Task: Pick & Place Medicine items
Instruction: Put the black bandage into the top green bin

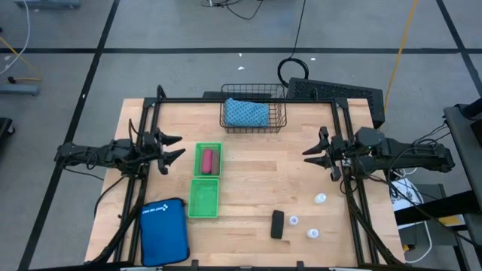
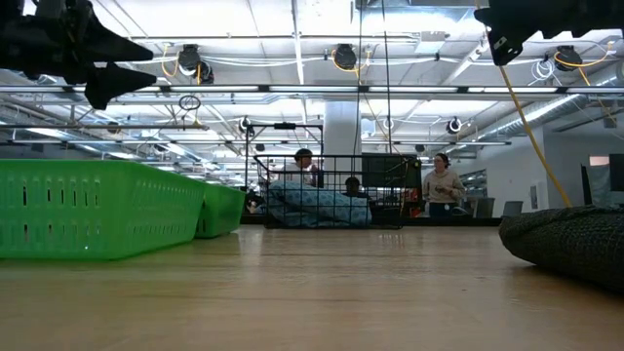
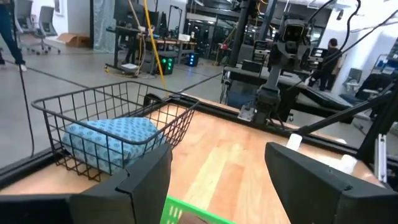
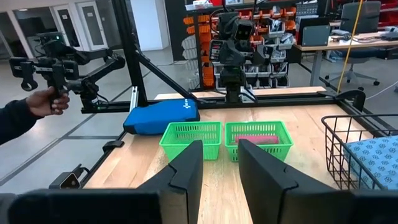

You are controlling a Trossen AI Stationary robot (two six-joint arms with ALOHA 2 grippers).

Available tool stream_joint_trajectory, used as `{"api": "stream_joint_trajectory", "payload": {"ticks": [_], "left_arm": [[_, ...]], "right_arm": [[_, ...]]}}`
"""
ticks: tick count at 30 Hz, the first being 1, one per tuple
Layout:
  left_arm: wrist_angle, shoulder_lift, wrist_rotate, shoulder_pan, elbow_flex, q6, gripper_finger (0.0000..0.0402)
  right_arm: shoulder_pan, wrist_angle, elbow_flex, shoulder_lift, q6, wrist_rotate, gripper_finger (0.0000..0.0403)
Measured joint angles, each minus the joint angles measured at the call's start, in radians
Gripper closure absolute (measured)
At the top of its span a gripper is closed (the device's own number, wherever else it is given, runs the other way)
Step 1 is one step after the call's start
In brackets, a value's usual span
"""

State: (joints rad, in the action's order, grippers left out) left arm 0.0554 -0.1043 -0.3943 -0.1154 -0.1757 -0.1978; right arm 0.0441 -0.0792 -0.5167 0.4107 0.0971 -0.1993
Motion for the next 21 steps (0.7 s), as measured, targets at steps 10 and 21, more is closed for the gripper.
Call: {"api": "stream_joint_trajectory", "payload": {"ticks": [10, 21], "left_arm": [[0.001, 0.072, -0.018, 0.0, 0.0, 0.079, 0.0133], [0.017, 0.098, -0.026, 0.0, -0.001, 0.117, 0.0133]], "right_arm": [[0.0, -0.006, 0.0, -0.03, 0.021, -0.014, 0.0314], [0.0, -0.046, 0.0, -0.06, 0.01, -0.015, 0.0314]]}}
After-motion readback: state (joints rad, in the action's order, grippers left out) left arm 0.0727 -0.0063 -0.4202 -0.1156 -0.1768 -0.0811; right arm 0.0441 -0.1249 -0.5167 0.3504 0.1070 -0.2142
